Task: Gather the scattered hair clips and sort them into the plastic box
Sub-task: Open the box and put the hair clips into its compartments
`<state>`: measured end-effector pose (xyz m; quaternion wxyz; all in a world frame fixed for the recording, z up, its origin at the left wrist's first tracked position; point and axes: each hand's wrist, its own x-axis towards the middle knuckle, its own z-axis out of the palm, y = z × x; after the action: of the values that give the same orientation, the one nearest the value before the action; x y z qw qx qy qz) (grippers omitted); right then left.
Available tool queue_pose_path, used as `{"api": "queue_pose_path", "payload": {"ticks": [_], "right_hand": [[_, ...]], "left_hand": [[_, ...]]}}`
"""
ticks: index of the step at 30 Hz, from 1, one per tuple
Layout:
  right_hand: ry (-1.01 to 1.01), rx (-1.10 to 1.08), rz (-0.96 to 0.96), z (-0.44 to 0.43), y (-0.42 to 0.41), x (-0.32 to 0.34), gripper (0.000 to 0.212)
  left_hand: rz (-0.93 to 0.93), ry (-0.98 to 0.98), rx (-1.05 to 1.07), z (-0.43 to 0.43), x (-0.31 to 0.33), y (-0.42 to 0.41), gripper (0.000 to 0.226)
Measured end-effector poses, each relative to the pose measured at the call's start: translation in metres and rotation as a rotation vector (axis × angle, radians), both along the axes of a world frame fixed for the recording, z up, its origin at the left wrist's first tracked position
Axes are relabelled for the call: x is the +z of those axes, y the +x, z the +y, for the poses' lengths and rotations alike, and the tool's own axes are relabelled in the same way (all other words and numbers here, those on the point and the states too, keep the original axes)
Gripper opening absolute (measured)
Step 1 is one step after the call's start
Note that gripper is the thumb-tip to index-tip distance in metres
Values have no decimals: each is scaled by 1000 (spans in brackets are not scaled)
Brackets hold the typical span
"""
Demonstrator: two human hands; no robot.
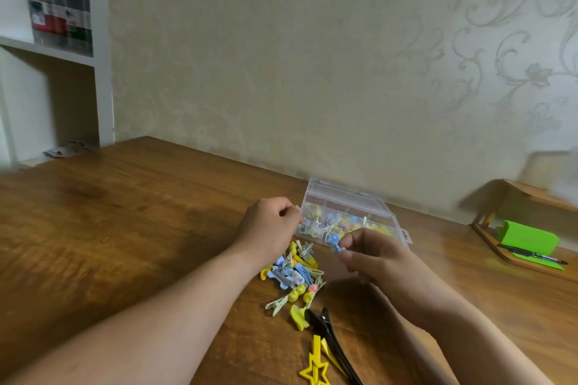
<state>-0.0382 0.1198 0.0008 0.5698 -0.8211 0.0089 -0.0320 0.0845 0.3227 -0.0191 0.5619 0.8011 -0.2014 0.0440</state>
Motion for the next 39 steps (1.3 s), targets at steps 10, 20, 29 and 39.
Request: {"api": "queue_pose_path", "payload": {"ticks": [10, 20, 29, 39], "right_hand": [[144, -45, -22, 0, 10, 11, 9], [-84, -153, -55, -23, 86, 66, 9], [-566, -185, 142, -17, 157, 57, 9], [-677, -181, 175, 2, 178, 43, 16]], "left_hand": [[5, 10, 1, -1, -3, 3, 36], [1, -14, -2, -2, -5, 7, 36], [-17, 13, 12, -3, -5, 7, 36], [-22, 37, 16, -2, -2, 4, 37]]}}
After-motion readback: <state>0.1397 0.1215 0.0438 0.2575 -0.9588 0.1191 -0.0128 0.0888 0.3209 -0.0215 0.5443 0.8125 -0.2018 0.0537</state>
